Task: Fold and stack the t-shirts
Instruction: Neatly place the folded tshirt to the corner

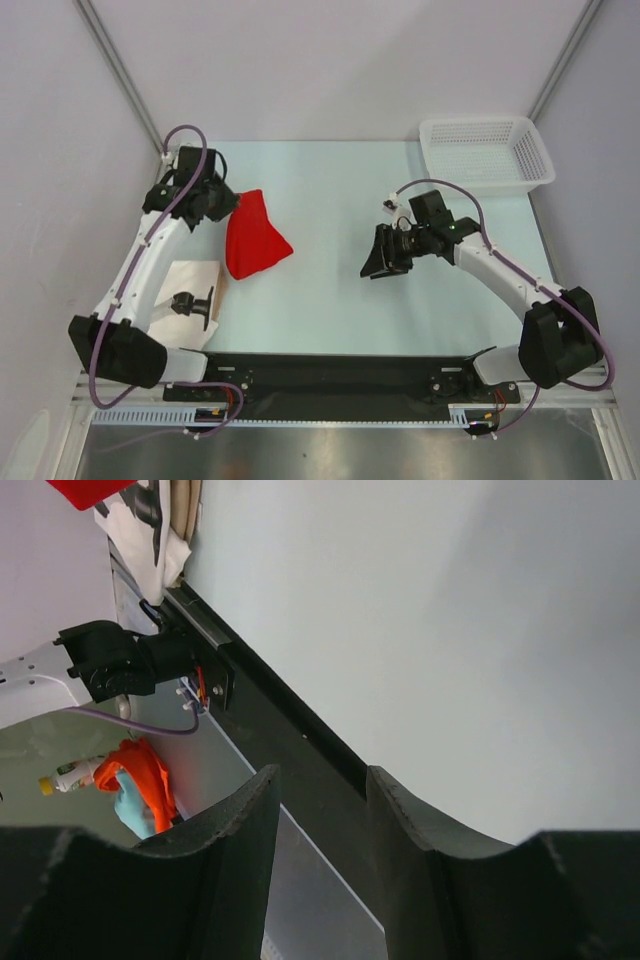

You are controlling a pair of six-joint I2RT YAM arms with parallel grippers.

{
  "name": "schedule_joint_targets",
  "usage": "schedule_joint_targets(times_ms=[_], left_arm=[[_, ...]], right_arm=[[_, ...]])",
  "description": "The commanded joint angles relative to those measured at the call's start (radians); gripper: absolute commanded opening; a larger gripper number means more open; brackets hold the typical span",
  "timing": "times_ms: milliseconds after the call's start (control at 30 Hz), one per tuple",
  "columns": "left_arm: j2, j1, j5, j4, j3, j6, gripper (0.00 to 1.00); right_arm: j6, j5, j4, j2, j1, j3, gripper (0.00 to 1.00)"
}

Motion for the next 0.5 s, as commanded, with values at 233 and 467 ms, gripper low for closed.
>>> schedule_joint_targets(times_ms=[233, 467], left_arm=[[-0.271, -0.034, -0.103, -0.084, -0.084, -0.137, 0.00], [-0.329, -0.034, -0.132, -0.119, -0.047, -0.141, 0.00]], right_arm=[[0.003, -0.023, 0.026, -0.080, 0.023, -0.043, 0.45], [0.001, -0.021, 0.009, -0.106, 0.041, -0.045, 0.45]])
